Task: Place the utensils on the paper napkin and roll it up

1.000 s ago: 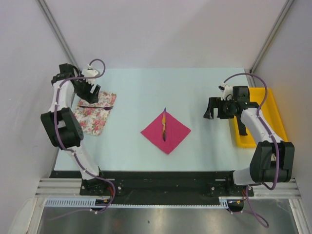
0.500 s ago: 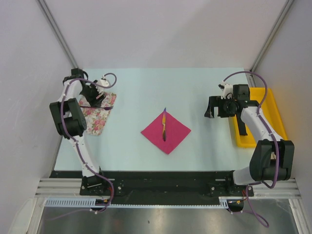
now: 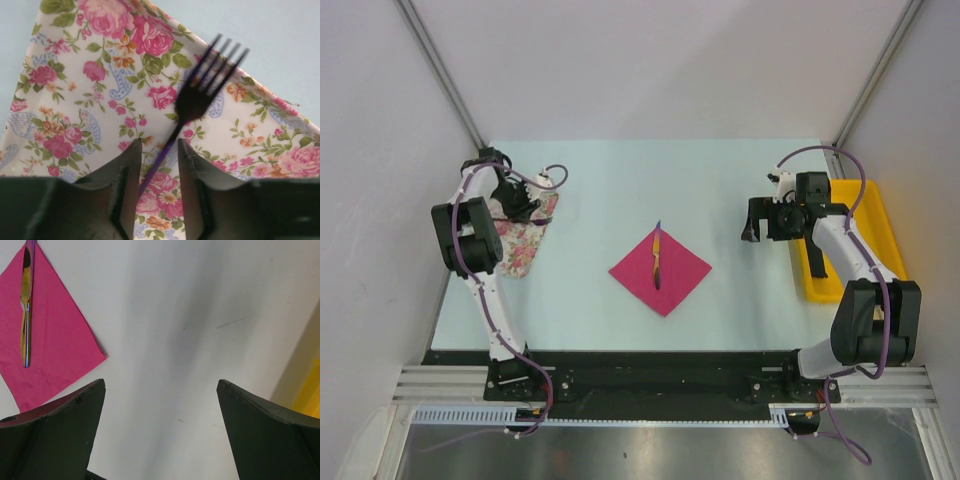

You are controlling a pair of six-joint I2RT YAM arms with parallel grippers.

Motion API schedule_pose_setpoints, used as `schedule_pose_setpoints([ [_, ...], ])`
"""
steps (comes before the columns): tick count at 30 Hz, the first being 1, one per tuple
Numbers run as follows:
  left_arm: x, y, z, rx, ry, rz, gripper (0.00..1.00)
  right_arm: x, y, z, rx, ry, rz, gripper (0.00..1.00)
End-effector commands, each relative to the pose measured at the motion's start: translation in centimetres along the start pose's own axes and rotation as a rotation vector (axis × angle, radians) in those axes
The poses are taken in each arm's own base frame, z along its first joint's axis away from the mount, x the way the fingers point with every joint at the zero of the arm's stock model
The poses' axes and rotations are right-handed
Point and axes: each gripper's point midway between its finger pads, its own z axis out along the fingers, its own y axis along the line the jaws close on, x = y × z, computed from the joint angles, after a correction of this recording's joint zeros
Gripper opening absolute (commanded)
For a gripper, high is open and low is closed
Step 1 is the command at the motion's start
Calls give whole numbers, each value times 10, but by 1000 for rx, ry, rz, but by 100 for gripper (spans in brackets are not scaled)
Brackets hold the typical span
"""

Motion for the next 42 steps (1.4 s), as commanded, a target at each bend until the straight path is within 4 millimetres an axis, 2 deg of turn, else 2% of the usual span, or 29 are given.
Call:
schedule_pose_setpoints([
  [1, 2, -8, -3, 24, 13, 49, 34, -21, -2, -6, 21, -50, -41, 100],
  [2, 2, -9, -4, 23, 11, 47, 27, -21, -2, -6, 23, -51, -40, 100],
  [4, 1, -14, -8, 26, 13, 41, 19, -21, -3, -5, 33, -54, -31, 100],
  [5, 0, -15, -10, 25, 14, 25, 11, -20, -4, -4, 33, -51, -29, 100],
  [8, -5, -20, -16, 16, -1, -20, 0, -19, -6, -5, 38, -54, -16, 100],
  [13, -28, -13, -39, -57, -78, -104, 0, -20, -7, -6, 36, -60, -12, 100],
  [19, -53, 10, -81, -227, -147, -329, 0, -17, -5, -10, 32, -51, -10, 100],
  [21, -58, 17, -96, -317, -136, -466, 0, -17, -5, -12, 33, -54, -10, 100],
  [25, -89, 2, -120, -386, -150, -648, 0, -15, -2, -15, 26, -56, 9, 100],
  [26, -111, -9, -118, -393, -174, -735, 0, -15, -1, -15, 24, -57, 14, 100],
  [27, -112, -22, -112, -401, -148, -783, 0, -16, 0, -17, 20, -64, 17, 100],
  [28, -130, -28, -129, -439, -201, -797, 0, -17, 2, -18, 17, -68, 23, 100],
  [29, -156, -43, -123, -443, -241, -881, 0, -16, 3, -18, 13, -69, 33, 100],
  [30, -157, -52, -120, -488, -229, -935, 0, -18, 5, -20, 9, -81, 34, 100],
  [31, -186, -72, -118, -456, -270, -987, 0, -17, 6, -21, 7, -83, 41, 100],
  [32, -198, -85, -113, -434, -275, -1011, 0, -15, 6, -21, 4, -82, 45, 100],
  [33, -201, -91, -109, -468, -259, -1039, 0, -14, 7, -20, 0, -79, 45, 100],
  [34, -222, -109, -99, -434, -279, -1089, 0, -13, 8, -21, 0, -78, 46, 100],
  [36, -237, -127, -85, -398, -267, -1148, 0, -10, 8, -21, -1, -71, 54, 100],
  [37, -253, -144, -67, -359, -242, -1190, 0, -10, 8, -22, 0, -72, 55, 100],
  [39, -270, -160, -53, -330, -217, -1269, 0, -9, 8, -23, 2, -72, 60, 100],
  [40, -281, -176, -35, -301, -183, -1270, 0, -9, 9, -24, 0, -73, 59, 100],
  [42, -302, -187, -23, -287, -200, -1282, 0, -7, 10, -23, -5, -72, 67, 100],
])
